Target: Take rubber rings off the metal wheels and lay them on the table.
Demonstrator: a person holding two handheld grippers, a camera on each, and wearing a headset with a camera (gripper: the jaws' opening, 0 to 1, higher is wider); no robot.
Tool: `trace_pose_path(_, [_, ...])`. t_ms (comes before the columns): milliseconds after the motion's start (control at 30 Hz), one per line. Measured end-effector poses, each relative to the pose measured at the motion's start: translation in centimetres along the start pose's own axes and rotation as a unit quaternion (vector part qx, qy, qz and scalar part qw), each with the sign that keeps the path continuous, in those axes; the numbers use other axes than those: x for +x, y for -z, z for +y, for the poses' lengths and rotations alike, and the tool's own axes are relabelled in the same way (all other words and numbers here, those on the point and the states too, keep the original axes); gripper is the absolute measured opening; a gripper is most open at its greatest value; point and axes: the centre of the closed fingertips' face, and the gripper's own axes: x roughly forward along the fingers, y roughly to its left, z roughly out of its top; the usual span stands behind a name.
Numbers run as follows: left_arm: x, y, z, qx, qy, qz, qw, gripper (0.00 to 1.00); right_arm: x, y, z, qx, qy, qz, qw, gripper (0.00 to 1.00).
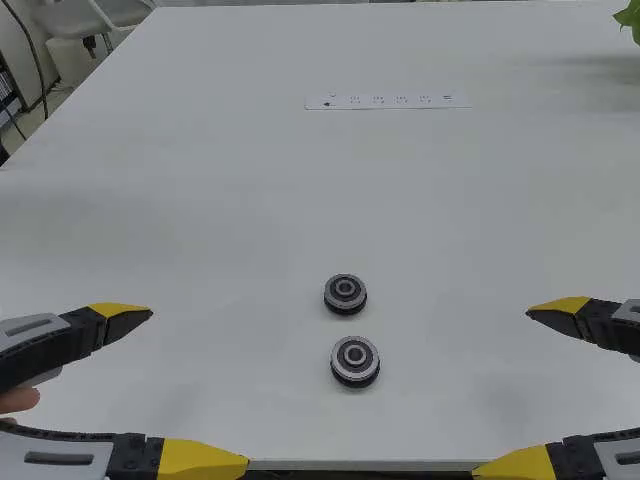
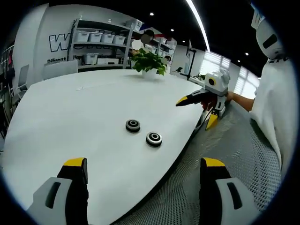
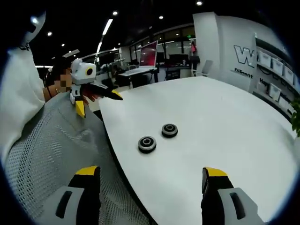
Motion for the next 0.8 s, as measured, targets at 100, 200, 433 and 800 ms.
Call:
trace_pose_path(100, [0.04, 0.06, -0.07, 0.001, 0.002, 0.002, 1.0, 0.99, -0.04, -0.03, -0.09, 0.001, 0.002, -0.002, 1.0, 0.88])
trace_pose_path(200, [0.06, 0.17, -0.14, 0.002, 0.003, 0.006, 1.0, 0.99, -0.08, 0.02, -0.2, 0.002, 0.005, -0.001, 1.0, 0.88])
trace_pose_path(433, [0.03, 0.2, -0.09, 0.002, 0.0, 0.007, 1.0, 0.99, -0.12, 0.05, -0.27, 0.006, 0.005, -0.004, 1.0, 0.87])
trace_pose_path(800, [-0.02, 0.15, 0.11, 0.004, -0.01, 0.008, 0.9999, 0.99, -0.05, 0.32, 0.03, -0.006, -0.003, 0.004, 1.0, 0.87])
